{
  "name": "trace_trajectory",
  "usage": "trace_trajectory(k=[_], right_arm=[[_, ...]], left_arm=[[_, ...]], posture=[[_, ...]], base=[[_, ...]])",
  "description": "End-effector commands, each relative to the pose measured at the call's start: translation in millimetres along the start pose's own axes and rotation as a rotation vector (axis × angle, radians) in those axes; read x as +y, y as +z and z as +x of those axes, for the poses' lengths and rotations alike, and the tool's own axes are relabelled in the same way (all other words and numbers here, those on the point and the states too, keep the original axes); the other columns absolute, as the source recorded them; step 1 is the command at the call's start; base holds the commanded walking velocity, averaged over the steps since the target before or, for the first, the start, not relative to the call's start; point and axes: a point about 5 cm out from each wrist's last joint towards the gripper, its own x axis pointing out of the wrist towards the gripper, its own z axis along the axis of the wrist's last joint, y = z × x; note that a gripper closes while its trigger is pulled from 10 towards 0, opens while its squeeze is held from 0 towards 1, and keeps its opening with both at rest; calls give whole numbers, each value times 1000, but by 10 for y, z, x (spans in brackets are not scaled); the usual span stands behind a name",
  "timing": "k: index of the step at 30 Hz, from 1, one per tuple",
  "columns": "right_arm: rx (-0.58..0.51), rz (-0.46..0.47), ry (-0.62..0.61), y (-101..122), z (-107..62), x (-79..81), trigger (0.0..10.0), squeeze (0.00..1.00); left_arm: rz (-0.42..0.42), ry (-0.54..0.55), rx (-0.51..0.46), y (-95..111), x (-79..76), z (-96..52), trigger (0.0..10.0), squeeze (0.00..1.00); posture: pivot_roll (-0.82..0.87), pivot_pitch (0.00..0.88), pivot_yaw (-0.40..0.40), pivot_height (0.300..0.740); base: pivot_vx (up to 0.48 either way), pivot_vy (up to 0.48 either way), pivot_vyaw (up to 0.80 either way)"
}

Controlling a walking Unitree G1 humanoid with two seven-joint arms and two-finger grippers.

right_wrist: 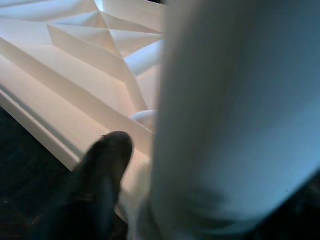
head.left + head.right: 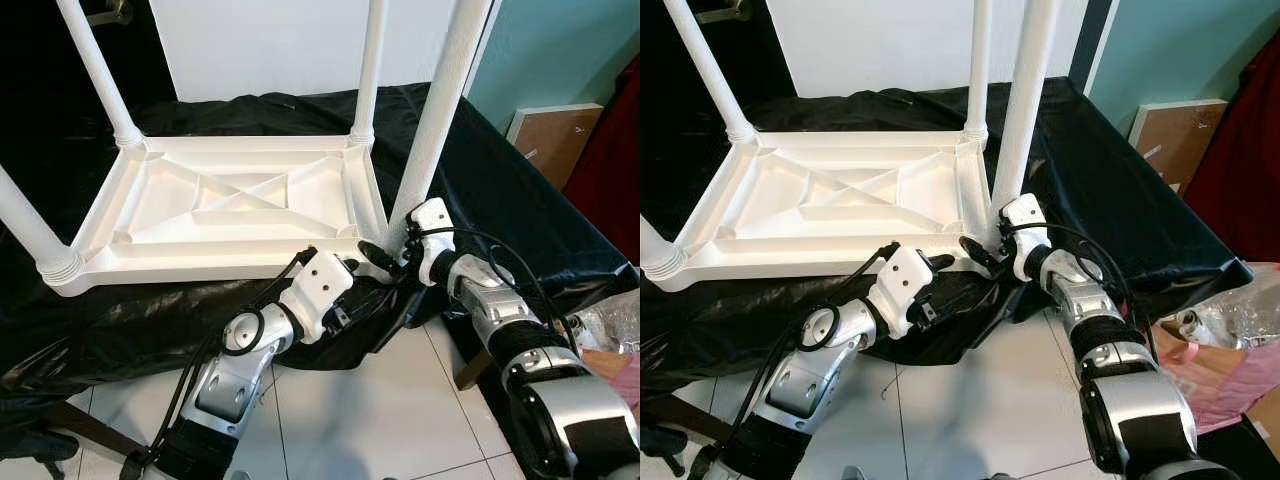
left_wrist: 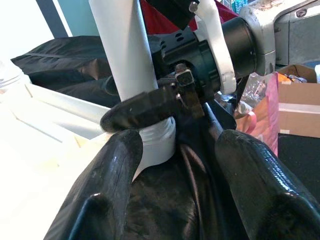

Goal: Building children table

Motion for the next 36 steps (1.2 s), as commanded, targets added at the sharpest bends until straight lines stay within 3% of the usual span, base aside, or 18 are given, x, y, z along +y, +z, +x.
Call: trace_trajectory(k=[1,8,9,17,24,27,36], right_arm=[[50,3,52,-108,-3,67,0,0],[79,22,36,-196,-51,52,0,0],[93,31,-1,-225,-66,27,10000,0],[92,66,-125,-262,-58,6,10000,0],[56,120,-263,-297,-22,79,10000,0],[63,171,-407,-335,-14,92,10000,0],[58,234,-647,-370,36,240,10000,0]], left_arm=[[11,77,4,18,50,-20,10000,0],[10,85,8,8,48,-30,10000,0],[10,86,9,5,50,-29,10000,0],[12,87,13,-7,64,-17,10000,0],[17,96,36,-40,98,-7,10000,0],[27,110,53,-61,135,-14,10000,0],[51,154,105,-136,233,-20,10000,0]], posture=[[44,46,-63,740],[43,48,-63,740],[38,48,-60,740],[24,48,-52,740],[19,48,-50,740],[14,48,-48,740],[7,42,-47,740]], base=[[0,0,0],[0,0,0],[0,0,0],[0,0,0],[0,0,0],[0,0,0],[0,0,0]])
